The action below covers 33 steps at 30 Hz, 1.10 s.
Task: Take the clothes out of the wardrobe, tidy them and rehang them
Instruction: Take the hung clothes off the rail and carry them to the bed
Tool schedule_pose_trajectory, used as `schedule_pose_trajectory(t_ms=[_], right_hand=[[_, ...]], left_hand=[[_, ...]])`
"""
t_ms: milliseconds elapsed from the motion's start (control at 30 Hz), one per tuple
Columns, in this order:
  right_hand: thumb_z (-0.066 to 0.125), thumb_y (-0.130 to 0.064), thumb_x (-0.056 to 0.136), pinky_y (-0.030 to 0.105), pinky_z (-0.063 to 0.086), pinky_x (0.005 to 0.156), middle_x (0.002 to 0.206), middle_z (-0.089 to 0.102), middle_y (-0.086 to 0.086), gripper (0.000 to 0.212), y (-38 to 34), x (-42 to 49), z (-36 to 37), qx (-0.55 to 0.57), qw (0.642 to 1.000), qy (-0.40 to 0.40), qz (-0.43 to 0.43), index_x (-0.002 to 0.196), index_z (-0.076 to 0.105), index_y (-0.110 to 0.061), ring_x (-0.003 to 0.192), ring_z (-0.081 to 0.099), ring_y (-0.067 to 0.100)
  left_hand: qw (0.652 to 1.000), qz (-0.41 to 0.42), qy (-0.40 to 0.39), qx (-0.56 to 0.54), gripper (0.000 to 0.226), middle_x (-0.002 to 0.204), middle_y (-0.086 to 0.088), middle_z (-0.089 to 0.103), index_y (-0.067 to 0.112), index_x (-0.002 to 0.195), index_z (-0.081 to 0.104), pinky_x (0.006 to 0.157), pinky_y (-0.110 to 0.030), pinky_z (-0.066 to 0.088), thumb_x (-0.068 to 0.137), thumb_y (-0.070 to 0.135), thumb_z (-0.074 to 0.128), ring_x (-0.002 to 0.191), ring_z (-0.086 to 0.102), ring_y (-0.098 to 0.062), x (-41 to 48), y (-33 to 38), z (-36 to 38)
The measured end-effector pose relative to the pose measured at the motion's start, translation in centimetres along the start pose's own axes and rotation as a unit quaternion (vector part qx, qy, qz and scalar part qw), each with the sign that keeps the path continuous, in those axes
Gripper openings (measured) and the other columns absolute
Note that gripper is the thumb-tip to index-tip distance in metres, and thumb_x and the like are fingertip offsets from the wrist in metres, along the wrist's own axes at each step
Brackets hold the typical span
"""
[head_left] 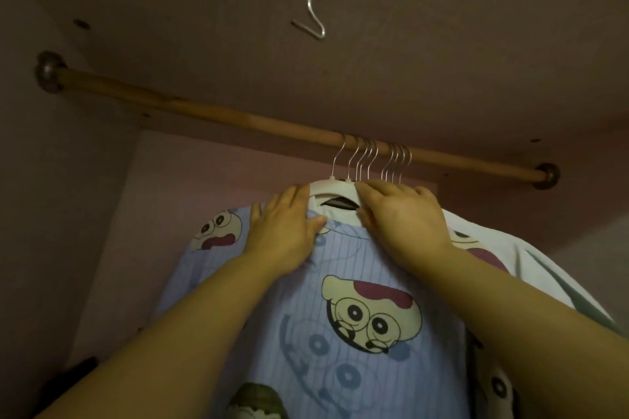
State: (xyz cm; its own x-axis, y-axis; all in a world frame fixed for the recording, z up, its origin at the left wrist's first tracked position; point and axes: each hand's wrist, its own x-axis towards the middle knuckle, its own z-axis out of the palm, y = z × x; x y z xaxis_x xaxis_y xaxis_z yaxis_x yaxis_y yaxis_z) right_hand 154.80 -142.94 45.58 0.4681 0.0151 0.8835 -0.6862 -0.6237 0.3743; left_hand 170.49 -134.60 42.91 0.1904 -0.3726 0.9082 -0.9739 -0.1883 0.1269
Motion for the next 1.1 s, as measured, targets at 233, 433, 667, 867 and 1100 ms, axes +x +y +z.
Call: schedule_pose_trajectory(t_ms=[233, 433, 667, 867, 1100], right_hand=[[0.038, -0.023, 0.1, 0.029, 0.034, 0.058, 0.121, 0.056, 0.004, 0.045, 0.2, 1.0, -1.9, 0.012, 0.996, 0.092, 0.006, 0.144, 0.029, -0.023, 0.095, 0.06, 0.027], [0.043, -0.023, 0.098, 0.029, 0.031, 0.054, 0.1, 0.062, 0.006, 0.046, -1.5, -2.4, -4.0, 0.049, 0.991, 0.109, -0.053, 0.144, 0.033, -0.022, 0.079, 0.058, 0.026], [0.066, -0.015, 0.086, 0.026, 0.035, 0.043, 0.07, 0.065, 0.013, 0.037, -5.0, -7.0, -6.5, 0.127, 0.975, 0.137, -0.124, 0.122, 0.062, -0.006, 0.049, 0.057, 0.031], [0.071, -0.015, 0.082, 0.028, 0.038, 0.039, 0.061, 0.062, 0.01, 0.033, -7.6, -11.5, -7.0, 0.206, 0.949, 0.179, -0.16, 0.114, 0.067, -0.006, 0.046, 0.054, 0.029], [0.046, -0.028, 0.09, 0.028, 0.038, 0.043, 0.06, 0.06, 0.008, 0.037, -9.3, -16.8, -11.6, 0.276, 0.936, 0.177, -0.13, 0.117, 0.066, -0.013, 0.051, 0.054, 0.027]], left_hand=[[0.993, 0.03, 0.11, -0.013, 0.051, 0.143, -0.006, 0.038, 0.019, 0.145, 0.029, 0.107, -0.043, 0.022, 0.098, 0.034, 0.039, 0.127, 0.037, -0.028, 1.5, 1.3, -2.8], [0.982, 0.044, 0.17, -0.075, 0.045, 0.119, -0.005, 0.05, 0.024, 0.139, 0.042, 0.084, -0.028, 0.039, 0.095, 0.021, 0.051, 0.101, 0.049, -0.019, -3.5, 0.8, -4.6], [0.967, -0.01, 0.233, -0.099, 0.042, 0.089, 0.013, 0.046, 0.023, 0.128, 0.052, 0.071, 0.004, 0.031, 0.089, 0.011, 0.06, 0.073, 0.045, 0.003, -11.5, 1.4, -7.7], [0.972, -0.048, 0.222, -0.055, 0.048, 0.088, 0.021, 0.043, 0.022, 0.128, 0.044, 0.072, 0.002, 0.034, 0.087, 0.005, 0.062, 0.077, 0.047, 0.003, -19.2, 2.6, -10.2], [0.974, -0.045, 0.221, -0.036, 0.048, 0.095, 0.001, 0.049, 0.015, 0.128, 0.045, 0.075, 0.001, 0.035, 0.085, -0.001, 0.06, 0.077, 0.043, 0.0, -25.4, 6.0, -14.7]])
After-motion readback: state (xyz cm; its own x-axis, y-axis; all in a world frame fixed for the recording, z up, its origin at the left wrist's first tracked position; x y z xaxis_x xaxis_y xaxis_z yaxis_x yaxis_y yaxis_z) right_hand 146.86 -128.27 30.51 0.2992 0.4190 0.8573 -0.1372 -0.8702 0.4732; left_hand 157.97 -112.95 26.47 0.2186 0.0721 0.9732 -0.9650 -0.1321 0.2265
